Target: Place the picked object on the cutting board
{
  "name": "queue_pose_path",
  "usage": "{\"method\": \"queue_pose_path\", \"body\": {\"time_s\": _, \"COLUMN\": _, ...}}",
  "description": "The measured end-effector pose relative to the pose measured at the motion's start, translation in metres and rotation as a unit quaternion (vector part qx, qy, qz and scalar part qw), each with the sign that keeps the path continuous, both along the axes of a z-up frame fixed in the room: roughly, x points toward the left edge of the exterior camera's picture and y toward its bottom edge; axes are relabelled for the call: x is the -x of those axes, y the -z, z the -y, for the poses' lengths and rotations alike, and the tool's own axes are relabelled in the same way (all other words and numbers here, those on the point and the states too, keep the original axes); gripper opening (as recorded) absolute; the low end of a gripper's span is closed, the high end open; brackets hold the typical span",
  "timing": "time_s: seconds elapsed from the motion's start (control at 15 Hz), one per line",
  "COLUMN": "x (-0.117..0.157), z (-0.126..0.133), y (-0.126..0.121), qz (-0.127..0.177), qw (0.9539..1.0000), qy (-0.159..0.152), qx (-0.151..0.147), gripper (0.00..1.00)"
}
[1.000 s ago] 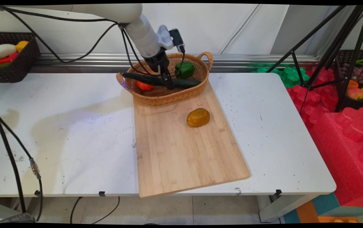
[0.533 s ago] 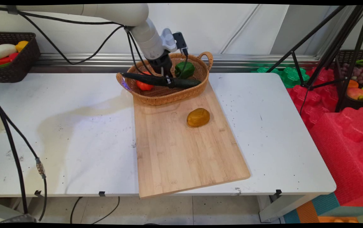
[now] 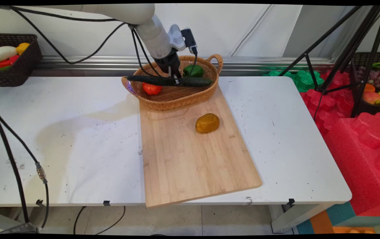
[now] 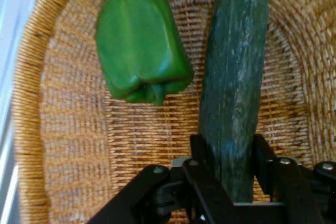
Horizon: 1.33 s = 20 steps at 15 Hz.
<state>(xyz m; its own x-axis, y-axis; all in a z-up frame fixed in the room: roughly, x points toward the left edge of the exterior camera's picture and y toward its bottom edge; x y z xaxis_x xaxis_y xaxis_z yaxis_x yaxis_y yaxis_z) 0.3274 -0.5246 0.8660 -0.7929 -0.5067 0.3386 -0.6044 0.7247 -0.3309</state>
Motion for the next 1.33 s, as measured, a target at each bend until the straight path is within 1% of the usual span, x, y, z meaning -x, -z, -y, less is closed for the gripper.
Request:
{"method": "queue_pose_path", "body": {"time_s": 0.13, "x": 0.002, "z": -0.008, "y": -0.013, "qz": -0.005, "qw": 0.9999, "qy": -0.005, "qx": 0.012, "gripper": 0.0}}
{"method": "queue_pose_path", "body": {"time_s": 0.33, "x": 0.003, "z": -0.027, "y": -0.037, "qz": -0.021, "qw": 0.9991, "qy": -0.019, "qx": 0.032, "gripper": 0.0}}
{"method": "queue_pose_path", "body": {"time_s": 0.53, "x": 0.005, "z": -0.062, "y": -0.068, "qz": -0.044, "qw": 0.9972, "qy": -0.037, "qx": 0.047, "gripper": 0.0}}
{"method": "queue_pose_path", "body": {"time_s": 0.73, "x": 0.007, "z": -0.104, "y": -0.09, "qz": -0.077, "qw": 0.9943, "qy": -0.057, "qx": 0.048, "gripper": 0.0}}
{"method": "queue_pose_path", "body": {"time_s": 0.87, "x": 0.007, "z": -0.133, "y": -0.099, "qz": -0.102, "qw": 0.9909, "qy": -0.077, "qx": 0.043, "gripper": 0.0}}
{"method": "queue_pose_path", "body": {"time_s": 1.0, "x": 0.005, "z": -0.161, "y": -0.104, "qz": -0.125, "qw": 0.9863, "qy": -0.102, "qx": 0.036, "gripper": 0.0}}
{"method": "queue_pose_path", "body": {"time_s": 1.13, "x": 0.003, "z": -0.188, "y": -0.103, "qz": -0.147, "qw": 0.9801, "qy": -0.131, "qx": 0.025, "gripper": 0.0}}
{"method": "queue_pose_path", "body": {"time_s": 1.33, "x": 0.002, "z": -0.219, "y": -0.097, "qz": -0.179, "qw": 0.968, "qy": -0.176, "qx": 0.008, "gripper": 0.0}}
